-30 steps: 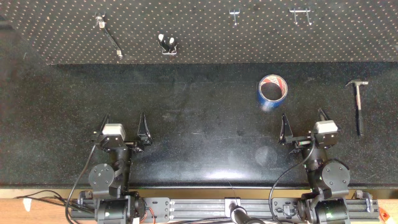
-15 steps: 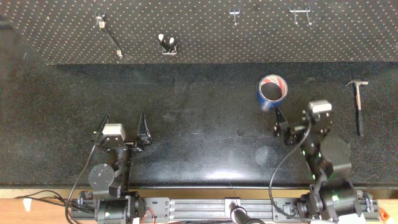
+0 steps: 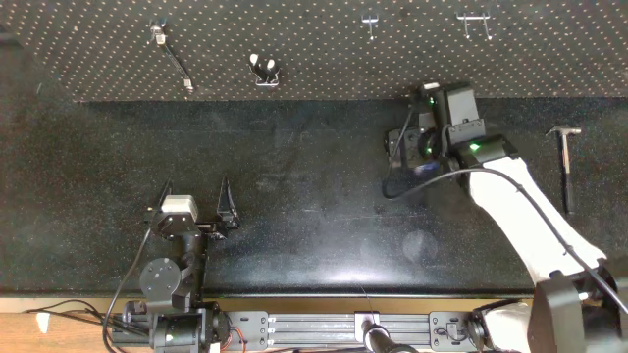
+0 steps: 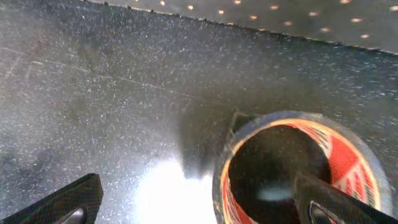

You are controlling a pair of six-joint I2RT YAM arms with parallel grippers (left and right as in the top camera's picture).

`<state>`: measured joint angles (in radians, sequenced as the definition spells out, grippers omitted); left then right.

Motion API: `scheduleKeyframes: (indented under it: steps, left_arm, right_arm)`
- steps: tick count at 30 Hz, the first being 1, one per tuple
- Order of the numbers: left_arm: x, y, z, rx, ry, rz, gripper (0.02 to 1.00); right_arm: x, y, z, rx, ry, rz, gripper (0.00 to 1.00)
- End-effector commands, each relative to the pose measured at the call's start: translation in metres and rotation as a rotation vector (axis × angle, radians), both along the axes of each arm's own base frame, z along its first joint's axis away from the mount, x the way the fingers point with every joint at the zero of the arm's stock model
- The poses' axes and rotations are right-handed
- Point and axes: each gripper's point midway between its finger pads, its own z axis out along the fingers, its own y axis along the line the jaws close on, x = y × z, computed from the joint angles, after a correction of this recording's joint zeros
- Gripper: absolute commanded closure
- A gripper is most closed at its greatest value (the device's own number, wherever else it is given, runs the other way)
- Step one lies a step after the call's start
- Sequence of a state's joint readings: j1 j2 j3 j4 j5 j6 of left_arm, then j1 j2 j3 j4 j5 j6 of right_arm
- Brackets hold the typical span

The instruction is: Place Tools Onto Pegboard

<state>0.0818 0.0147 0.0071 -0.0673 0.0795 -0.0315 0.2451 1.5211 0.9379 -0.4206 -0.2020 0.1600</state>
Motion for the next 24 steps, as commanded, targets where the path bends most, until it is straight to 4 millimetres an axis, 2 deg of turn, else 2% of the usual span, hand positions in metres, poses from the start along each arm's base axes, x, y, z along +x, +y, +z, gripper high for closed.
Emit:
scheduleKeyframes:
  steps: [1, 4, 5, 6, 8, 10, 12, 13, 16, 17, 19, 20, 22, 24]
  left_arm:
    - [0.000, -0.002, -0.001, -0.016, 0.000, -0.007, 0.023]
    - [0.000, -0.002, -0.001, -0.016, 0.001, -0.008, 0.023]
    - [0.000, -0.002, -0.001, -0.016, 0.000, -0.007, 0.020]
    - [0.000, -0.002, -0.001, -0.016, 0.001, -0.007, 0.023]
    - [0.000, -0.002, -0.001, -0.016, 0.001, -0.008, 0.023]
    - [0.000, -0.002, -0.001, -0.016, 0.001, -0.008, 0.020]
    - [0.000, -0.002, -0.001, -0.016, 0.001, -0.008, 0.023]
    - [0.000, -0.002, -0.001, -0.016, 0.001, -0.007, 0.025]
    - [0.000, -0.002, -0.001, -0.016, 0.001, -0.007, 0.023]
    - [0.000, -0.002, -0.001, -0.016, 0.000, -0.007, 0.023]
    - [0.000, -0.002, -0.001, -0.016, 0.001, -0.008, 0.023]
    - [0.000, -0.002, -0.001, -0.016, 0.001, -0.007, 0.023]
    - [0.000, -0.002, -0.001, -0.016, 0.001, -0.007, 0.023]
    - [0.000, -0.002, -0.001, -0.016, 0.001, -0.007, 0.023]
  right_arm:
    - [0.000, 0.003, -0.018, -0.015, 0.056, 0.022, 0.001]
    - [-0.003, 0.002, -0.039, -0.039, 0.112, 0.019, 0.005]
    - [-0.003, 0.001, -0.044, -0.045, 0.122, 0.017, 0.202]
    - [-0.003, 0.000, -0.046, -0.051, 0.126, 0.017, 0.520]
    - [-0.002, 0.000, -0.045, -0.064, 0.111, 0.044, 0.923]
    - [0.000, -0.001, -0.040, -0.065, 0.093, 0.040, 0.925]
    - [0.003, -0.001, -0.020, -0.059, 0.037, 0.035, 0.925]
    - [0.007, 0.000, -0.002, -0.046, -0.017, 0.034, 0.925]
    - [0.012, 0.012, 0.096, 0.039, -0.315, 0.044, 0.925]
    - [0.009, 0.021, 0.139, 0.080, -0.453, 0.064, 0.928]
    - [-0.002, 0.039, 0.205, 0.149, -0.672, 0.112, 0.925]
    - [-0.004, 0.051, 0.224, 0.172, -0.750, 0.144, 0.925]
    - [-0.002, 0.063, 0.240, 0.199, -0.823, 0.169, 0.923]
    - [0.016, 0.074, 0.241, 0.189, -0.876, 0.132, 0.925]
